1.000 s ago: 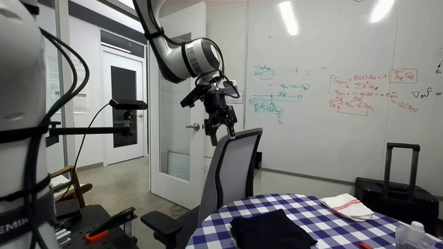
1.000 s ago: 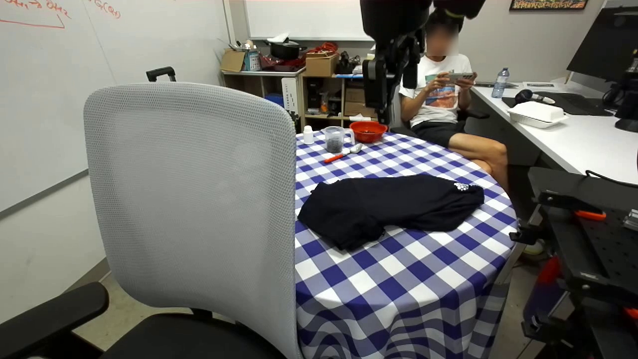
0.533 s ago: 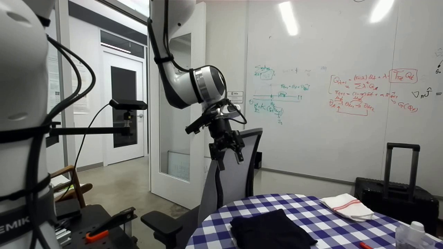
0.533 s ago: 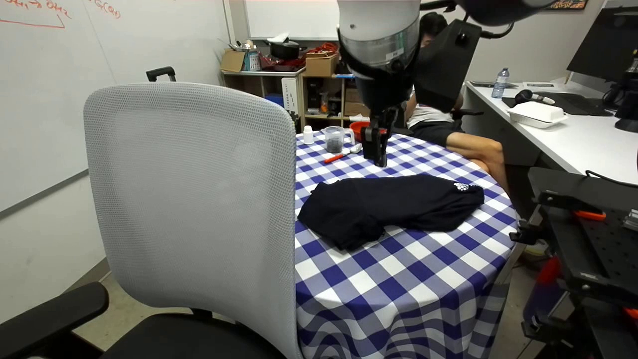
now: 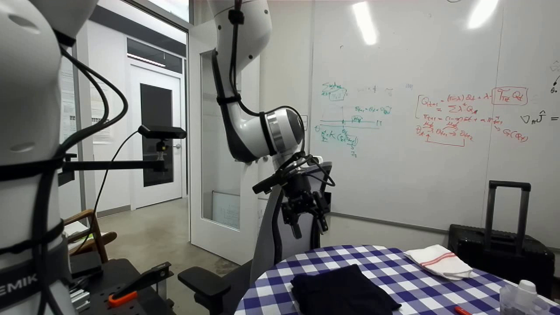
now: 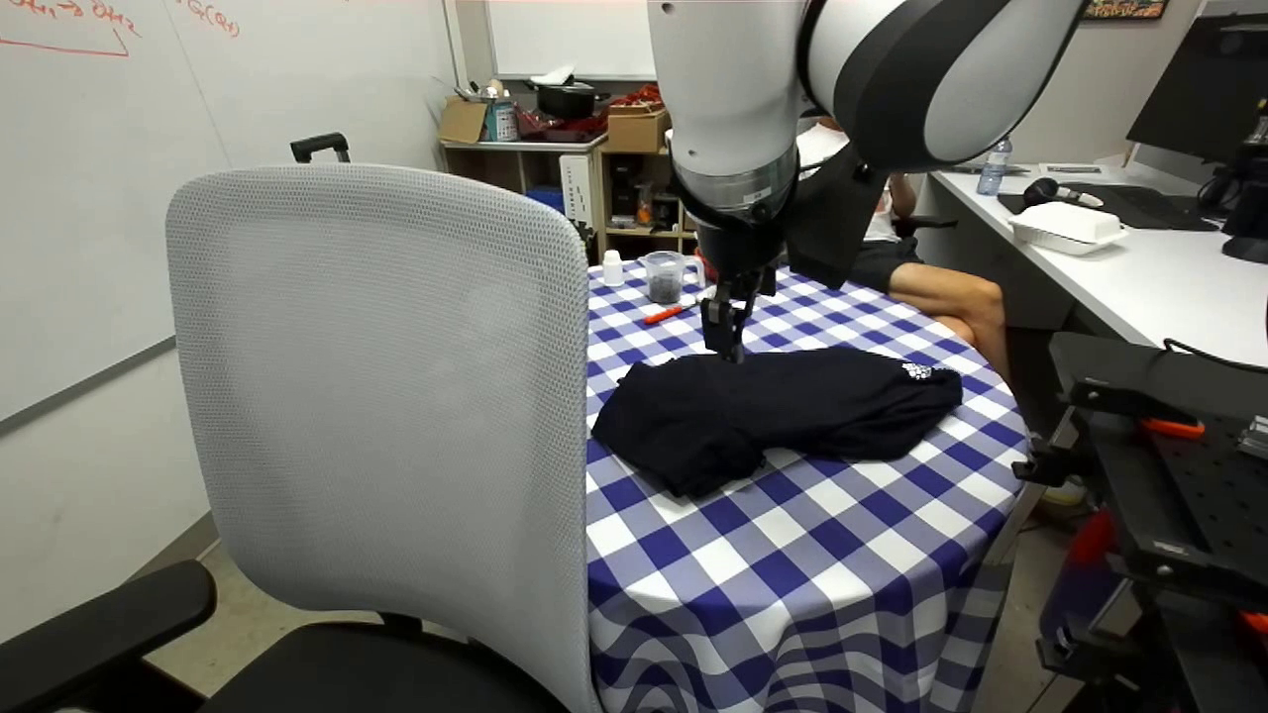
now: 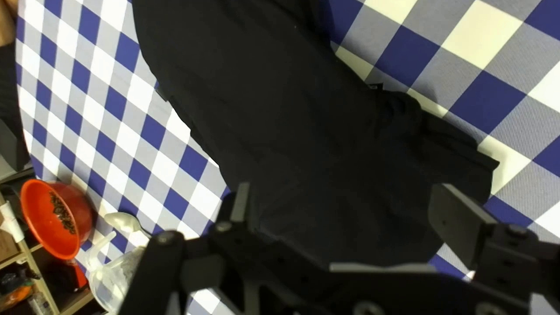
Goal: Pick the cloth and put it on the back rest of the chair
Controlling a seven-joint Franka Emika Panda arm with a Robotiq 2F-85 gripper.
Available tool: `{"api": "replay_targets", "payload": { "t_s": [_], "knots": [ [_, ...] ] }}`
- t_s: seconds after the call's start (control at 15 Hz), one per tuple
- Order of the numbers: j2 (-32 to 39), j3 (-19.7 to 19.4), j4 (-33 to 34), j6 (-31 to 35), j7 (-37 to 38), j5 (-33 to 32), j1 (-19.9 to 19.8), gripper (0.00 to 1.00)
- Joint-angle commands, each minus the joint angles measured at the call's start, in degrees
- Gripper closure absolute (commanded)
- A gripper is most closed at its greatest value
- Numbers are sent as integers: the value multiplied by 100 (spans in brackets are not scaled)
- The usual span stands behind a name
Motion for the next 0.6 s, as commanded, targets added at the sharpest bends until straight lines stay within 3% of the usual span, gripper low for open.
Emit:
{"api": "replay_targets", "payload": {
  "t_s": [0.0,0.53],
  "knots": [
    [406,-217,352,429,-152,-198,149,0],
    [1267,-269,995,1061,-658,196,222,0]
  ]
}}
